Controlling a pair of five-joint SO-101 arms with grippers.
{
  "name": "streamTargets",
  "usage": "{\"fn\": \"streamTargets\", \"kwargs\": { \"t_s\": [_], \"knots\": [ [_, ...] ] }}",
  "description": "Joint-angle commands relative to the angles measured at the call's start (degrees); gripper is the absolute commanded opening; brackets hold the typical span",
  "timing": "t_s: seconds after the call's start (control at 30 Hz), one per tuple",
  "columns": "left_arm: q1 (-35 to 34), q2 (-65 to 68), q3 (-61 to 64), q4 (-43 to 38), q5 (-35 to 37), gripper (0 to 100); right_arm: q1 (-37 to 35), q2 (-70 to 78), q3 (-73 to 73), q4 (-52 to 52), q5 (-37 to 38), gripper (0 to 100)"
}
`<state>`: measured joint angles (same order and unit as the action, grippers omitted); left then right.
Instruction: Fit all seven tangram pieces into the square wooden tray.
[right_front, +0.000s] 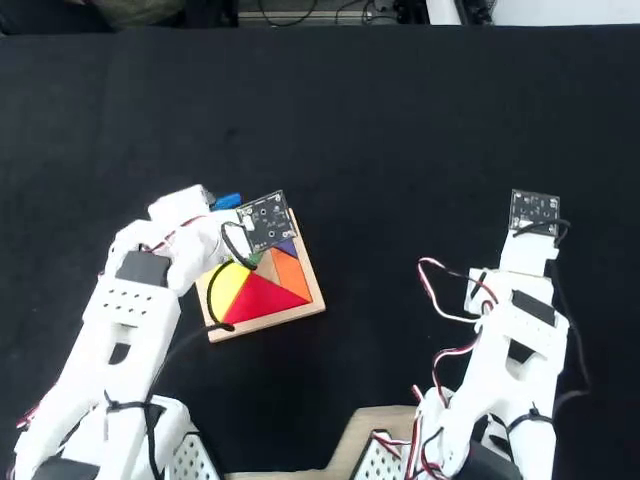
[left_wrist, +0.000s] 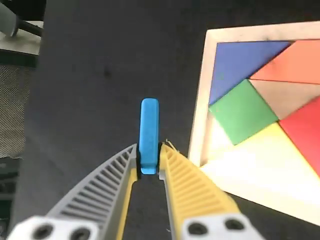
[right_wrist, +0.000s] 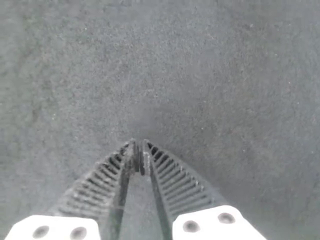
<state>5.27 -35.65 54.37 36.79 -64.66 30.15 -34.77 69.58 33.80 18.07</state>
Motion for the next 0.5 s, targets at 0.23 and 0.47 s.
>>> {"fn": "streamTargets", "kwargs": {
  "t_s": [0.23,0.47],
  "knots": [
    [-1.71,12.22,-1.45,-5.45,-0.44,3,-0.44,0.48,-0.84,-0.88,0.44,1.1],
    [-1.89,17.23,3.56,-15.91,-0.44,3,-0.44,0.48,-0.84,-0.88,0.44,1.1]
  ]
}}
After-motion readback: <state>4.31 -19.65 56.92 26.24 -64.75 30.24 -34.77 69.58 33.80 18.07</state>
